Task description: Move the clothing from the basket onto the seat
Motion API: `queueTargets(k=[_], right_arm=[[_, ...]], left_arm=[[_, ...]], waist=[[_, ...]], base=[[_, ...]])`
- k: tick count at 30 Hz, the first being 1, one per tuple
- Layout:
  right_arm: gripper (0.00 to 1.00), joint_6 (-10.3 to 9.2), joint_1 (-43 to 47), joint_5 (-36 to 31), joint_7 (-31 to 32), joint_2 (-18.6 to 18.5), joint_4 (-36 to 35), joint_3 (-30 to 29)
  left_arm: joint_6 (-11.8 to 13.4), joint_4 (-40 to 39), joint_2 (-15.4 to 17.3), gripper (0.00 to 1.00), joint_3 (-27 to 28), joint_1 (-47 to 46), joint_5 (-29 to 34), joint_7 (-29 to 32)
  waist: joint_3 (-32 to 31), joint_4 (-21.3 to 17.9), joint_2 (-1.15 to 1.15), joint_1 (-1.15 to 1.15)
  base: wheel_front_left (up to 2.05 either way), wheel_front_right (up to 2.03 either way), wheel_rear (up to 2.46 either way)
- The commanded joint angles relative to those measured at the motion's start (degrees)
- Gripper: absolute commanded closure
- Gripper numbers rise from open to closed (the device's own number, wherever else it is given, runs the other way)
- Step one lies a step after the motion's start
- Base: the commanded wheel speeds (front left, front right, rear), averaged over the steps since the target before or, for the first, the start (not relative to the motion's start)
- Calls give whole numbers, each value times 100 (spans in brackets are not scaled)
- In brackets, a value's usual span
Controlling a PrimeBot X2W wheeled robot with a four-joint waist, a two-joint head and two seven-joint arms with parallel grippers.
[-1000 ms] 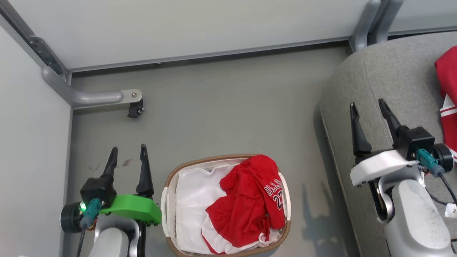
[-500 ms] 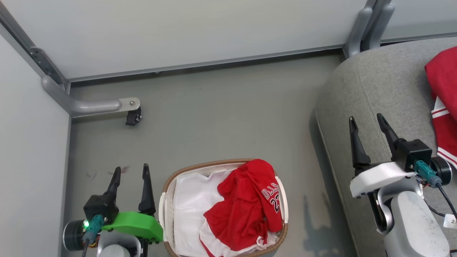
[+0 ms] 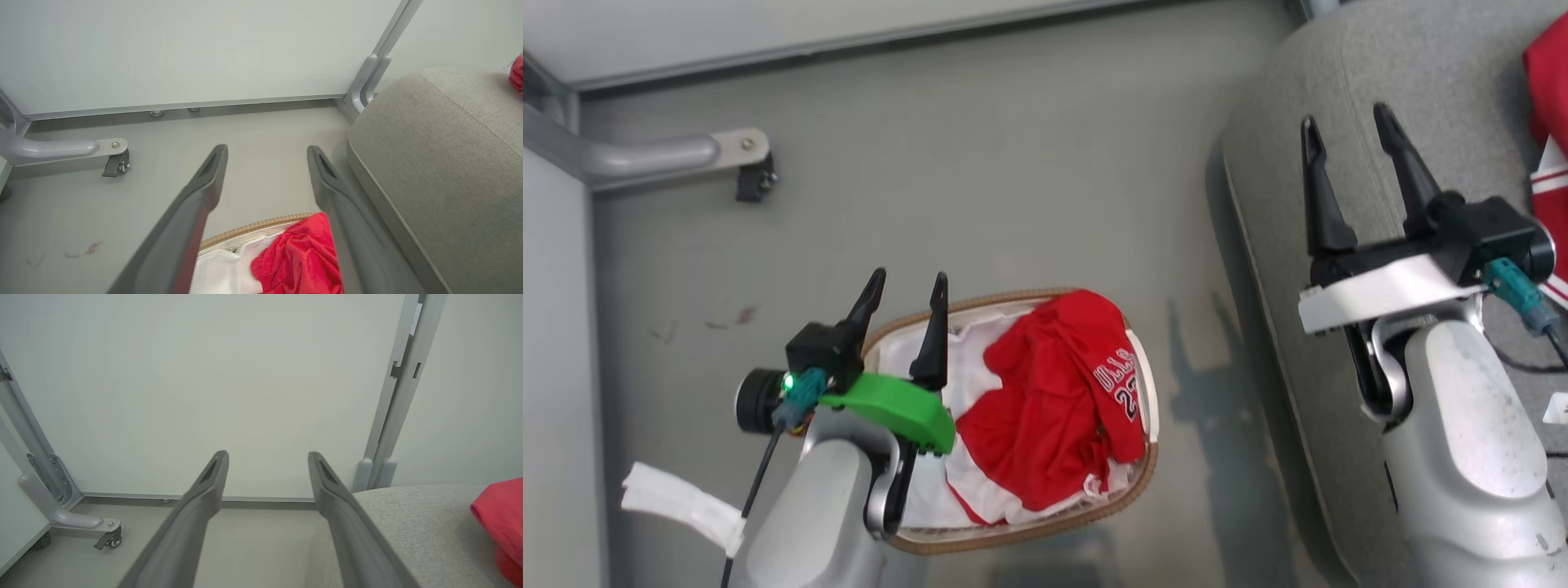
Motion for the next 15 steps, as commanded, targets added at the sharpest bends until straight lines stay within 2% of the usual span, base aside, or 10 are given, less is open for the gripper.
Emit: queueTargets(k=[1,9,15], right_arm=[[0,-8,-158,82,-2,-13,-95,68],[0,-8,-705,381,-2,-8,-585,375],[0,-8,-873,505,-2,-7,-815,433]], left_arm=[[-39,117,34,0,-43,-235,-46,3],[-200,1129,40,0,-339,-1104,-78,4],[-268,1832,43,0,-530,-1509,-169,4]], waist=[[810,-514,0,0],[1767,-1035,0,0],[2220,-1273,0,0]], base=[[0,0,0],[0,0,0],[0,0,0]])
